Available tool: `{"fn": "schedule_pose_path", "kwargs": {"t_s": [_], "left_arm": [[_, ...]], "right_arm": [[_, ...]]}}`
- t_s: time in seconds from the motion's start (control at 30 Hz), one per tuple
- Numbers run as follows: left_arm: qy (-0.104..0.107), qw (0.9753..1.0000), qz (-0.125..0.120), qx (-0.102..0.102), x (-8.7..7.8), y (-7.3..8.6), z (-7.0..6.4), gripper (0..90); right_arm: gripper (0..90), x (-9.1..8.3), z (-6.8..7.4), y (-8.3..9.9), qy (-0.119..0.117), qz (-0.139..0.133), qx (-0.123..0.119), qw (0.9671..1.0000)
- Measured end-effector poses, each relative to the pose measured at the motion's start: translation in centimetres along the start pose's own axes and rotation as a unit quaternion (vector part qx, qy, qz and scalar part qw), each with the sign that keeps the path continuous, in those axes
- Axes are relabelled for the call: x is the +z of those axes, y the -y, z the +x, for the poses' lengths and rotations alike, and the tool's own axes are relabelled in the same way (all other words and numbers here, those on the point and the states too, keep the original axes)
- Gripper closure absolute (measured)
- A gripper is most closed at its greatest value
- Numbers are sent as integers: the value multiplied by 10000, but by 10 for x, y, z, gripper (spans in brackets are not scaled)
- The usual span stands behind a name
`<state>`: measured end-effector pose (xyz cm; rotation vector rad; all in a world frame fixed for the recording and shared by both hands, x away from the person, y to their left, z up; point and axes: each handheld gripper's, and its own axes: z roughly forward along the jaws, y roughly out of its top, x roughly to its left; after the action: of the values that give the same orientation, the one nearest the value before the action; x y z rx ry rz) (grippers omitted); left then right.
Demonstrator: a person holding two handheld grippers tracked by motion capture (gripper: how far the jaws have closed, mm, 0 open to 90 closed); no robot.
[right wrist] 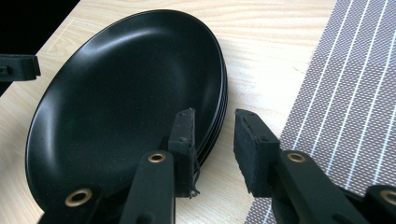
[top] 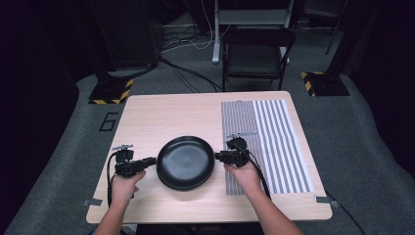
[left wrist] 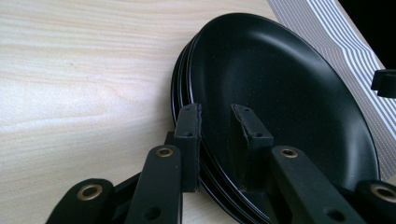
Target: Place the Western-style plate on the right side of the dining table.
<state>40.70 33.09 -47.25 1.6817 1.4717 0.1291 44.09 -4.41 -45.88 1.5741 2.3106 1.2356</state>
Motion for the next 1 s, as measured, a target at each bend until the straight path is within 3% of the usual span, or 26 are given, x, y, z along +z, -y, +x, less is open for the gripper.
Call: {"fn": "schedule_pose_path", "kwargs": {"t_s": [0.33,0.53,0.6,0.8,1.0], "left_arm": [[83,9998,147,-57,7,3,1,775],[49,9998,173,-95,9,3,2,794],[17,9997,242,-17,10,4,3,797],[61,9997,198,-150,11,5,5,798],[69,9997,224,-119,11,5,5,797]], "right_arm": [[720,10,1,2,-74,90,92,9999],[760,13,-2,2,-114,65,305,9995],[769,13,-3,2,-166,19,434,9989],[780,17,-9,2,-235,34,713,9972],[791,19,-10,1,-351,17,802,9962]]}}
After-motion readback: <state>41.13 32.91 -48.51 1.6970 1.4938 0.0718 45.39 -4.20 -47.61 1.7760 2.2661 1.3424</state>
